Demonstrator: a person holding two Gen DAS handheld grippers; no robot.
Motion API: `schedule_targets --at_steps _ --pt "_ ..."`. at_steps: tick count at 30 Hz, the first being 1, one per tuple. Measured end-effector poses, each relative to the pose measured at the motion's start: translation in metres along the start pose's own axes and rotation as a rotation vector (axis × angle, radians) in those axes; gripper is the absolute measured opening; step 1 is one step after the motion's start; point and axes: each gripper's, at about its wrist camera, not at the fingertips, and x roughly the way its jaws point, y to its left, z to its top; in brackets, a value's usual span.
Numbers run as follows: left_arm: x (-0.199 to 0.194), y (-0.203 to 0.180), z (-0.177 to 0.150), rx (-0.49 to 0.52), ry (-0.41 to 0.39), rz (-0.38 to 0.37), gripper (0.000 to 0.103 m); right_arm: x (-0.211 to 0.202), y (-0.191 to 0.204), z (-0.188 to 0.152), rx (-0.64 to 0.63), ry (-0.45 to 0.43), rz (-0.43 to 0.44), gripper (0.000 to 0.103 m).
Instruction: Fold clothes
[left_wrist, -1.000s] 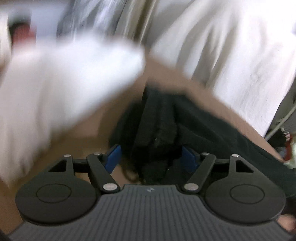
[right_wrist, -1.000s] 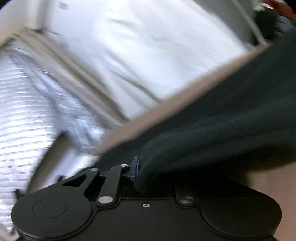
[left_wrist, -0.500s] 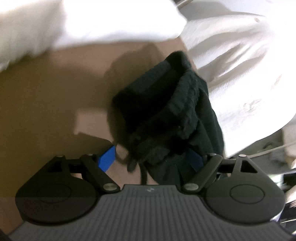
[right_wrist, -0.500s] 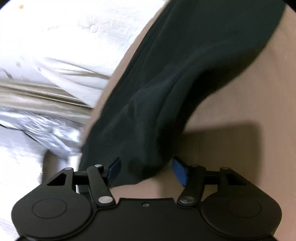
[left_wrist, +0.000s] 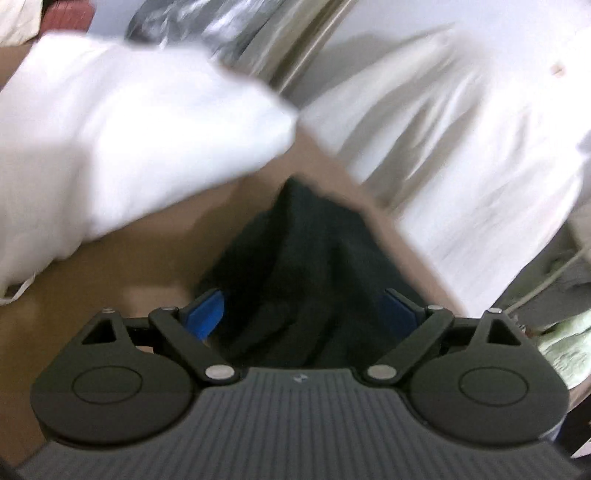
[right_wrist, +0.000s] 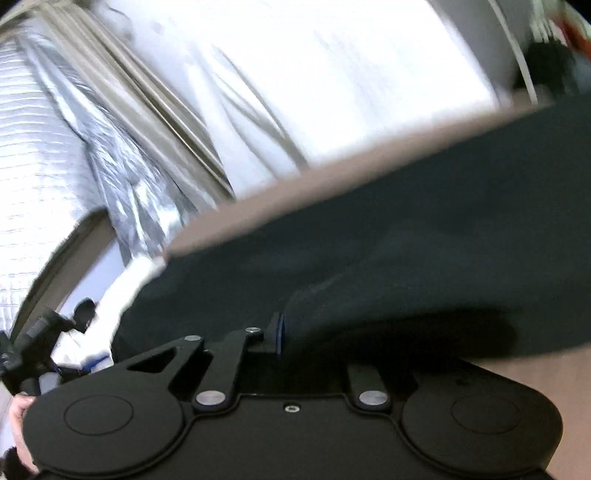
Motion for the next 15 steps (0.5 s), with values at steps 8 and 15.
schedule_targets --at_steps 8,15 --pt "0.041 0.025 -0.022 -0.112 0.181 -0.030 0.092 0.009 -0.027 -0.007 0.051 0.133 -0.146 0.020" --pt "0.026 -0.010 -0.023 0.014 0.036 0.015 0.037 0.017 -0.065 -0.020 0.286 0.091 -0.019 0.044"
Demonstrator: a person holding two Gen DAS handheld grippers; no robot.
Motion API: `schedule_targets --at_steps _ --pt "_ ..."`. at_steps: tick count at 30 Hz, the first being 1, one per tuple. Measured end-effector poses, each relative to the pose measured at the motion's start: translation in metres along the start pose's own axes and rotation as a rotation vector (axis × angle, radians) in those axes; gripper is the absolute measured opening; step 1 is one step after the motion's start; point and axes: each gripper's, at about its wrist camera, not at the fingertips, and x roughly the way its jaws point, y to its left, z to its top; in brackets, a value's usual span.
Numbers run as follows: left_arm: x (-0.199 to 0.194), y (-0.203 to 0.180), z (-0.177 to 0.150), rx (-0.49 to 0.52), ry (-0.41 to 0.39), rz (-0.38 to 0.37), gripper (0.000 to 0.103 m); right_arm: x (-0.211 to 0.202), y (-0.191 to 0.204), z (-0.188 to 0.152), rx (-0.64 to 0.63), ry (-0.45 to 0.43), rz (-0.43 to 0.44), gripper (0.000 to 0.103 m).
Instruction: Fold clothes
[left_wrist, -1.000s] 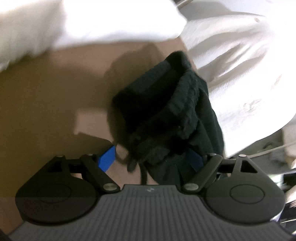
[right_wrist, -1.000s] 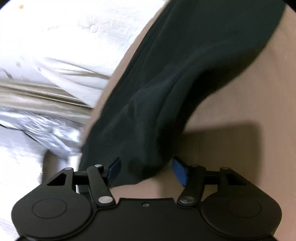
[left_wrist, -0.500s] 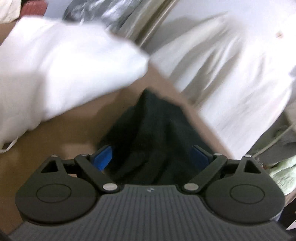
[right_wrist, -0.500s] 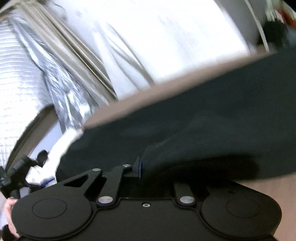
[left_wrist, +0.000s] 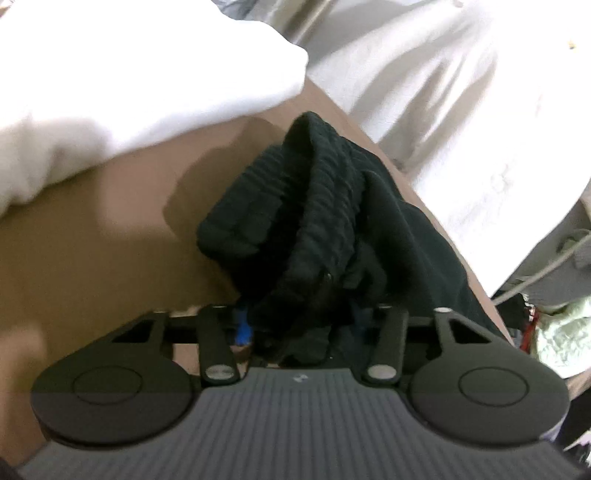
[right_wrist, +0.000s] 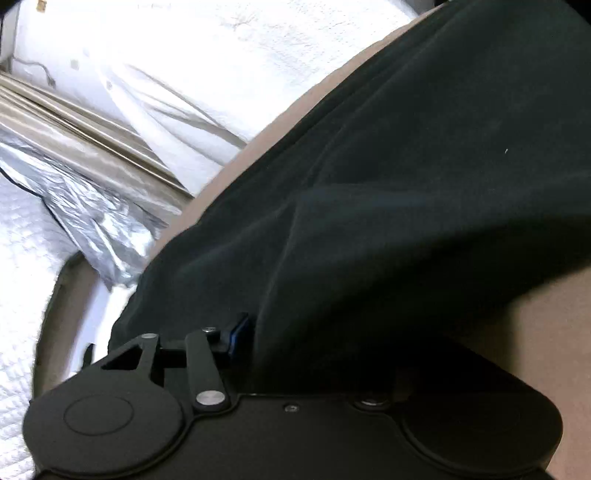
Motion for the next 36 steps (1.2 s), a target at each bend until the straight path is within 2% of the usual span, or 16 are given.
schedule_targets --at_steps 1,4,6,8,10,15,19,21,23,25,27,29,31,33,34,36 --pt "-0.003 -0.004 0.003 -0.001 0.000 0.008 0.032 -0.001 0.000 -0.001 -0.020 -0.009 0.014 0.010" --pt "-0.029 -0.004 0.014 0.003 -0.031 0.013 0.025 -0.021 0.025 -0.006 -0.104 -0.042 0.047 0.012" --pt "-0.046 0.003 0.027 -0.017 -0.041 -0.023 0.024 -0.034 0.042 -0.006 -0.110 -0.045 0.059 0.012" --pt "-0.057 -0.002 0.031 -0.011 -0.041 -0.032 0.024 -0.049 0.042 -0.007 -0.055 -0.045 0.101 0.012" --pt "-0.069 -0.006 0.035 -0.005 -0.041 -0.039 0.023 -0.062 0.036 -0.011 0.004 -0.021 0.120 0.012" --pt "-0.110 0.007 0.039 0.001 -0.057 -0.051 0.023 -0.093 0.040 -0.028 0.016 0.042 0.132 0.012" --pt "-0.180 0.049 0.024 -0.061 -0.102 -0.036 0.023 -0.111 0.068 -0.056 -0.049 0.099 0.183 0.012" --pt "-0.216 0.071 0.014 -0.090 -0.136 -0.012 0.023 -0.113 0.086 -0.083 -0.081 0.183 0.194 0.012" --pt "-0.239 0.094 0.000 -0.067 -0.127 0.054 0.023 -0.117 0.103 -0.117 -0.098 0.295 0.176 0.012" --pt "-0.248 0.114 -0.011 -0.068 -0.050 0.130 0.023 -0.117 0.106 -0.152 -0.074 0.381 0.134 0.013" --pt "-0.239 0.129 -0.022 -0.105 0.083 0.237 0.023 -0.114 0.099 -0.181 -0.093 0.411 -0.002 0.024" --pt "-0.233 0.131 -0.033 -0.094 0.142 0.356 0.025 -0.114 0.104 -0.190 -0.210 0.455 -0.114 0.031" --pt "-0.238 0.119 -0.043 -0.025 0.113 0.449 0.031 -0.117 0.113 -0.194 -0.330 0.501 -0.181 0.041" --pt "-0.252 0.094 -0.046 0.075 0.031 0.578 0.031 -0.132 0.126 -0.189 -0.407 0.501 -0.185 0.046" --pt "-0.261 0.081 -0.046 0.144 -0.036 0.673 0.030 -0.141 0.131 -0.185 -0.438 0.495 -0.180 0.046" --pt "-0.288 0.052 -0.044 0.288 -0.205 0.803 0.035 -0.166 0.130 -0.168 -0.443 0.435 -0.129 0.047"
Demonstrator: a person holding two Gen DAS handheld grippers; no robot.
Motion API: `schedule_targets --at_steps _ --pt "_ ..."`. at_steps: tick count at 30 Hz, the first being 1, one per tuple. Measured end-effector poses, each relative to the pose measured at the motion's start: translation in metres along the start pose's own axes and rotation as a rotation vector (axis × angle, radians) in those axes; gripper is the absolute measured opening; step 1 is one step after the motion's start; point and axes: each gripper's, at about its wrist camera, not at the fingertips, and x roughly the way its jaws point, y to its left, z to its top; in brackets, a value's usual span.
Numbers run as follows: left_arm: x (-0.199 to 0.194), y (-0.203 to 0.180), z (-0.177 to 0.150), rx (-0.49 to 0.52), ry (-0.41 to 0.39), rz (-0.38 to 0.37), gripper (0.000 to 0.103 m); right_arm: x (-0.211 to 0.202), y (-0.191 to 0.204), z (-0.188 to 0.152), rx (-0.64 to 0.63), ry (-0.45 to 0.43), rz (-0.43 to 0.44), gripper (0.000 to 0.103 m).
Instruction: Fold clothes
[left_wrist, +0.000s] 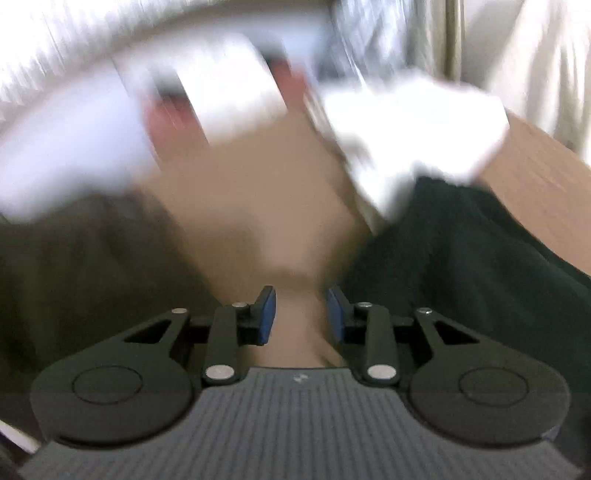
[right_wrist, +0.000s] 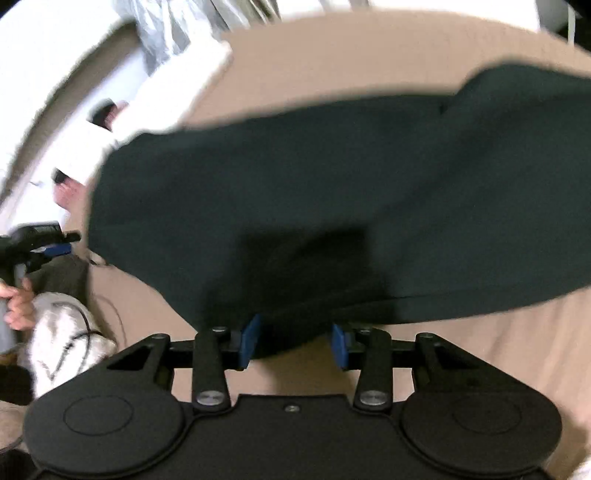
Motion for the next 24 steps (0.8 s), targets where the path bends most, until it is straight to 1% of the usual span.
schedule_targets --at_steps 1,2,3,4,5,6,7,8,9,10,12,13,15,16,17,18,21,22,24 --pt "-0.013 0.006 0.007 -0.005 -0.055 -0.012 0.043 -0.016 -0.009 0.001 0.020 -0.039 0.021 0.049" --pt "-0.022 0.011 0.016 -0.025 -0.083 -0.073 0.049 -0.030 -0.021 0.006 0.050 -0.081 0.039 0.050" --pt "-0.025 0.014 0.026 -0.048 -0.081 -0.164 0.051 -0.043 -0.035 0.014 0.082 -0.127 0.048 0.050" --pt "-0.027 0.015 0.035 -0.065 -0.076 -0.249 0.055 -0.053 -0.049 0.023 0.110 -0.169 0.055 0.050" --pt "-0.023 0.007 0.043 -0.061 -0.058 -0.306 0.061 -0.059 -0.062 0.033 0.128 -0.202 0.055 0.050" --pt "-0.019 -0.002 0.051 -0.047 -0.044 -0.355 0.063 -0.063 -0.073 0.043 0.143 -0.225 0.051 0.050" --pt "-0.014 -0.017 0.057 0.007 -0.047 -0.365 0.068 -0.063 -0.081 0.055 0.156 -0.230 0.039 0.050" --pt "-0.007 -0.033 0.063 0.062 -0.048 -0.373 0.077 -0.061 -0.087 0.067 0.158 -0.234 0.025 0.050" --pt "0.005 -0.054 0.067 0.121 -0.039 -0.372 0.084 -0.059 -0.090 0.077 0.145 -0.241 0.007 0.050" --pt "0.018 -0.075 0.071 0.180 -0.030 -0.372 0.095 -0.057 -0.094 0.086 0.133 -0.255 -0.006 0.050" --pt "0.051 -0.114 0.077 0.274 0.006 -0.364 0.097 -0.049 -0.098 0.105 0.094 -0.275 -0.034 0.051" --pt "0.067 -0.135 0.077 0.301 0.019 -0.332 0.097 -0.044 -0.099 0.115 0.077 -0.283 -0.052 0.053" --pt "0.095 -0.159 0.068 0.382 -0.004 -0.236 0.097 -0.033 -0.101 0.133 0.045 -0.302 -0.095 0.058" --pt "0.108 -0.165 0.061 0.418 -0.016 -0.187 0.097 -0.027 -0.103 0.141 0.041 -0.311 -0.124 0.061" --pt "0.122 -0.170 0.053 0.450 -0.020 -0.145 0.097 -0.021 -0.106 0.146 0.047 -0.321 -0.145 0.062" --pt "0.136 -0.168 0.044 0.458 0.005 -0.148 0.097 -0.016 -0.111 0.150 0.063 -0.329 -0.165 0.062" --pt "0.160 -0.142 0.033 0.349 0.081 -0.296 0.100 -0.005 -0.141 0.136 0.151 -0.328 -0.196 0.062" --pt "0.167 -0.134 0.030 0.308 0.110 -0.340 0.103 -0.001 -0.150 0.131 0.190 -0.336 -0.197 0.062" --pt "0.183 -0.124 0.039 0.190 0.210 -0.384 0.103 0.008 -0.172 0.124 0.282 -0.354 -0.185 0.062"
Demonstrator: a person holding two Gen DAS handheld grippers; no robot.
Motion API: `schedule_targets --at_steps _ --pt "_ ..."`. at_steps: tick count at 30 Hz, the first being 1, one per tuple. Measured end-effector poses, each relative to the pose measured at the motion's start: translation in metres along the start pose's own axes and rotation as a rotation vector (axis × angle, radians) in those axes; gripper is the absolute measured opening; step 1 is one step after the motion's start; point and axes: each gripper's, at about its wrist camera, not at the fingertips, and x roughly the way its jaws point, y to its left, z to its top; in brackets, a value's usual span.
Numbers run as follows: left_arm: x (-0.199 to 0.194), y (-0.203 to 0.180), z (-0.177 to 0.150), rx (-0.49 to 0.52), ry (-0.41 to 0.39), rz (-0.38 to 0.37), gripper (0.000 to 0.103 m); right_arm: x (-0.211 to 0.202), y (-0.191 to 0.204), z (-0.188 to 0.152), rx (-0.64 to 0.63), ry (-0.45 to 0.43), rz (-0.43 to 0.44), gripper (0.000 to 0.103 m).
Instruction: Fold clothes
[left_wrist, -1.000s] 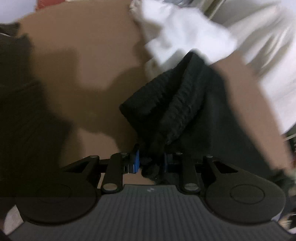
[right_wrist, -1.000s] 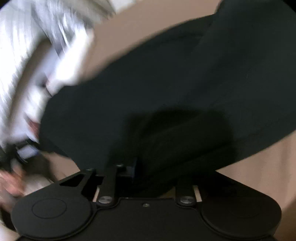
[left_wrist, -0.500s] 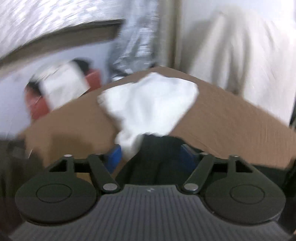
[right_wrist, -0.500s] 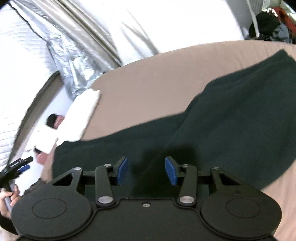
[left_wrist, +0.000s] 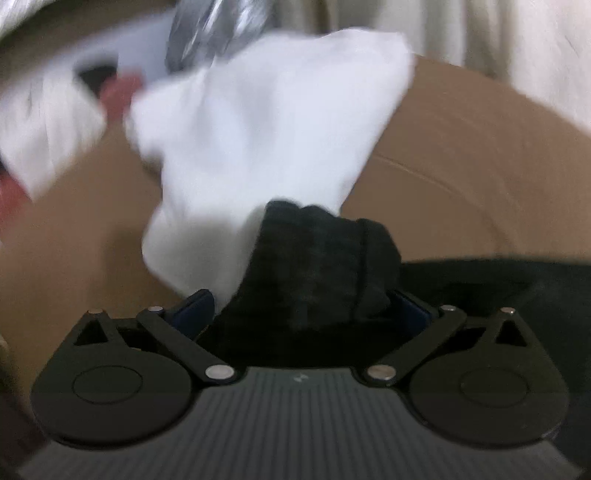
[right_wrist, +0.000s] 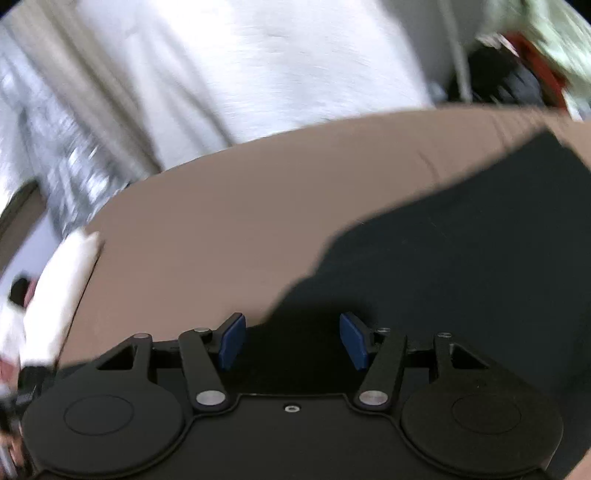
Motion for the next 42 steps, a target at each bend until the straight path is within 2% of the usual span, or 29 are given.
schedule_targets --at_steps 2,3,4,5,7,10,11,14,16,17,19,20,25,26,27,31,36,40,42 --pt "0.010 0.011 0.006 -0.092 0.053 -0.047 0.103 0.011 -0.014 0.003 0.085 0.007 0.001 0.062" --pt "0.013 0.010 0.006 -0.085 0.056 -0.051 0.103 0.018 -0.014 0.005 0.091 0.009 0.003 0.062" --pt "0.015 0.008 0.006 -0.070 0.055 -0.053 0.096 0.026 -0.015 0.007 0.098 0.011 0.005 0.062" --pt "0.013 0.000 0.005 -0.016 0.038 -0.047 0.081 0.032 -0.015 0.007 0.096 0.011 0.002 0.062" --pt "0.005 -0.014 0.003 0.068 -0.001 -0.022 0.072 0.039 -0.011 0.002 0.046 -0.003 -0.025 0.059" --pt "-0.011 -0.026 -0.003 0.088 -0.070 0.039 0.069 0.043 -0.006 -0.006 -0.046 -0.015 -0.083 0.024" --pt "-0.016 -0.026 -0.002 0.077 -0.094 0.052 0.068 0.041 -0.003 -0.008 -0.072 -0.018 -0.101 0.019" --pt "-0.033 -0.024 0.001 0.041 -0.168 0.084 0.066 0.026 0.004 -0.010 -0.095 -0.066 -0.113 0.017" --pt "-0.047 -0.023 0.003 0.021 -0.210 0.095 0.064 0.016 0.008 -0.010 -0.105 -0.099 -0.111 0.017" --pt "-0.055 -0.023 0.004 0.016 -0.231 0.105 0.059 0.011 0.009 -0.009 -0.111 -0.112 -0.108 0.017" --pt "-0.075 -0.025 -0.001 0.030 -0.288 0.157 0.043 0.004 0.011 -0.007 -0.125 -0.125 -0.104 0.017" --pt "-0.083 -0.025 -0.002 0.032 -0.310 0.179 0.041 0.002 0.011 -0.006 -0.126 -0.127 -0.099 0.019" --pt "-0.073 -0.003 0.001 -0.040 -0.262 0.182 0.041 0.026 0.005 -0.002 -0.066 -0.085 -0.080 0.035" --pt "-0.070 -0.004 0.000 -0.034 -0.258 0.191 0.041 0.029 0.003 -0.003 -0.058 -0.074 -0.082 0.045" --pt "-0.068 -0.005 0.000 -0.028 -0.254 0.200 0.041 0.030 0.002 -0.003 -0.043 -0.072 -0.087 0.048" --pt "-0.064 -0.011 -0.002 -0.017 -0.267 0.240 0.041 0.020 0.000 -0.001 -0.015 -0.102 -0.084 0.049" --pt "-0.049 -0.009 0.000 -0.011 -0.246 0.271 0.042 -0.012 -0.024 0.009 0.117 -0.112 -0.157 0.051" --pt "-0.043 -0.012 0.002 -0.004 -0.248 0.317 0.042 -0.071 -0.064 0.017 0.217 -0.141 -0.204 0.051" --pt "-0.051 -0.008 0.005 -0.045 -0.272 0.320 0.042 -0.098 -0.082 0.021 0.190 -0.144 -0.219 0.060"
